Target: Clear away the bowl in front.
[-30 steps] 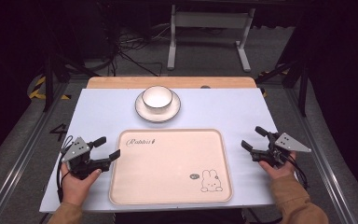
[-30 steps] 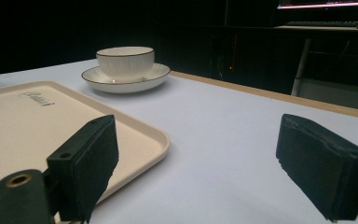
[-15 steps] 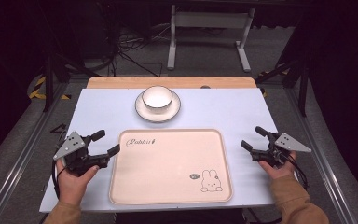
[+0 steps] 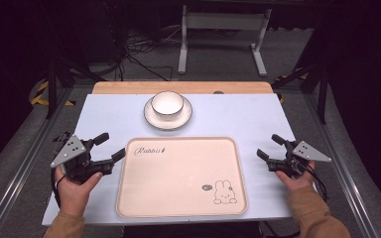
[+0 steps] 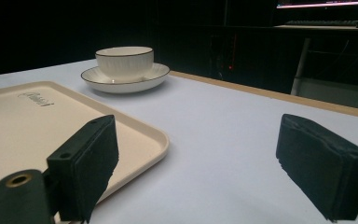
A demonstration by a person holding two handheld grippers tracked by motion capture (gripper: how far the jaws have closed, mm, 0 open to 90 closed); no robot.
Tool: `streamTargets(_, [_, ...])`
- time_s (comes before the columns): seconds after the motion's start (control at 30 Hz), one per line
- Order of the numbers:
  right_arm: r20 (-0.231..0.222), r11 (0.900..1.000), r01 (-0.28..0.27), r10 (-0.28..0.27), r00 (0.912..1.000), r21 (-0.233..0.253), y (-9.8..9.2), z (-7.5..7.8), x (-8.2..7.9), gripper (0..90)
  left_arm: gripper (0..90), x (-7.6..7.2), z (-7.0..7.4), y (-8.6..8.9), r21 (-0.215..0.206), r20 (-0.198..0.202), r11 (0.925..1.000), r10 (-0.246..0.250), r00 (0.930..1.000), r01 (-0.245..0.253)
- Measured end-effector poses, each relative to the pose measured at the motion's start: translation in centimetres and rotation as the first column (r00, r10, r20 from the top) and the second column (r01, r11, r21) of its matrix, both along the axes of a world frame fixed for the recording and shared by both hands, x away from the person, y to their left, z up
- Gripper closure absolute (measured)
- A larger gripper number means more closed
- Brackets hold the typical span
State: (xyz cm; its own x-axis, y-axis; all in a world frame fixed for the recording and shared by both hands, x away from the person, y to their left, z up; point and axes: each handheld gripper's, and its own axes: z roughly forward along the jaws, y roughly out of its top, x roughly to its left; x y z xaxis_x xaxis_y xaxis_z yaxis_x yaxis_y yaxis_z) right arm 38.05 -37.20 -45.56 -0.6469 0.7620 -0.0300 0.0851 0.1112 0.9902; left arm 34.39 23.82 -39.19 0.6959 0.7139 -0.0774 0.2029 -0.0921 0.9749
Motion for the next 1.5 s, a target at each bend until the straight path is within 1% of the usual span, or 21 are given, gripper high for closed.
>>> streamTargets(0.13, [-0.001,1.000,0.000,0.000,1.0000,0.004,0.0,0.0,0.0,14.0,19.3,0.4,0.3,-0.3,0.004,0.002,0.9999,-0.010,1.0000,0.010])
streamTargets(0.2, [0.002,1.000,-0.002,0.002,1.0000,-0.001,0.0,0.0,0.0,14.2,19.3,0.9,0.3,-0.6,0.018,-0.005,0.9997,-0.014,0.9999,0.014])
streamTargets(0.23, [0.002,1.000,-0.002,0.002,1.0000,-0.001,0.0,0.0,0.0,14.2,19.3,0.9,0.3,-0.6,0.018,-0.005,0.9997,-0.014,0.9999,0.014])
streamTargets(0.3, [-0.001,1.000,-0.001,0.001,1.0000,0.003,0.0,0.0,0.0,14.1,19.3,1.5,0.3,-1.0,0.032,-0.011,0.9992,-0.022,0.9997,0.022])
streamTargets(0.33, [-0.001,1.000,-0.001,0.001,1.0000,0.003,0.0,0.0,0.0,14.1,19.3,1.5,0.3,-1.0,0.032,-0.011,0.9992,-0.022,0.9997,0.022])
streamTargets(0.53, [0.000,1.000,-0.001,0.001,1.0000,0.001,0.0,0.0,0.0,14.0,19.3,3.0,0.6,-2.2,0.042,-0.018,0.9981,-0.044,0.9989,0.045])
streamTargets(0.67, [0.002,1.000,-0.001,0.001,1.0000,-0.001,0.0,0.0,0.0,14.0,19.3,3.8,0.6,-2.9,0.050,-0.023,0.9971,-0.057,0.9981,0.058])
streamTargets(0.7, [0.002,1.000,-0.001,0.001,1.0000,-0.001,0.0,0.0,0.0,14.0,19.3,3.9,0.6,-3.1,0.053,-0.030,0.9967,-0.060,0.9978,0.061])
streamTargets(0.83, [0.001,1.000,-0.002,0.002,1.0000,-0.001,0.0,0.0,0.0,13.9,19.2,4.9,0.7,-3.9,0.058,-0.030,0.9958,-0.069,0.9972,0.070])
streamTargets(0.9, [0.000,1.000,-0.002,0.002,1.0000,0.000,0.0,0.0,0.0,13.9,19.3,5.1,0.8,-4.0,0.060,-0.034,0.9954,-0.072,0.9968,0.074])
streamTargets(1.03, [-0.006,1.000,0.002,-0.002,1.0000,0.003,0.0,0.0,0.0,14.0,19.2,6.3,0.9,-5.0,0.067,-0.038,0.9940,-0.083,0.9958,0.086])
streamTargets(1.1, [-0.006,1.000,0.003,-0.003,1.0000,0.004,0.0,0.0,0.0,14.0,19.2,6.8,1.0,-5.3,0.073,-0.041,0.9933,-0.087,0.9954,0.089])
streamTargets(1.13, [-0.006,1.000,0.003,-0.003,1.0000,0.004,0.0,0.0,0.0,14.0,19.2,6.8,1.0,-5.3,0.073,-0.041,0.9933,-0.087,0.9954,0.089])
streamTargets(1.17, [-0.003,1.000,0.002,-0.002,1.0000,0.003,0.0,0.0,0.0,14.0,19.3,7.3,1.0,-5.7,0.079,-0.051,0.9928,-0.086,0.9950,0.090])
streamTargets(1.2, [-0.003,1.000,0.002,-0.002,1.0000,0.003,0.0,0.0,0.0,14.0,19.3,7.3,1.0,-5.7,0.079,-0.051,0.9928,-0.086,0.9950,0.090])
streamTargets(1.23, [-0.006,1.000,0.004,-0.004,1.0000,0.005,0.0,0.0,0.0,14.0,19.4,7.8,1.0,-6.0,0.089,-0.055,0.9929,-0.075,0.9957,0.080])
streamTargets(1.3, [-0.007,1.000,0.005,-0.005,1.0000,0.006,0.0,0.0,0.0,14.0,19.5,8.0,1.0,-6.1,0.093,-0.055,0.9928,-0.071,0.9960,0.075])
streamTargets(1.33, [-0.008,1.000,0.005,-0.005,1.0000,0.006,0.0,0.0,0.0,14.0,19.5,8.4,0.9,-6.4,0.087,-0.064,0.9930,-0.074,0.9952,0.080])
streamTargets(1.5, [-0.008,1.000,0.008,-0.008,0.9999,0.007,0.0,0.0,0.0,14.1,19.5,9.6,1.2,-7.5,0.100,-0.067,0.9905,-0.087,0.9939,0.094])
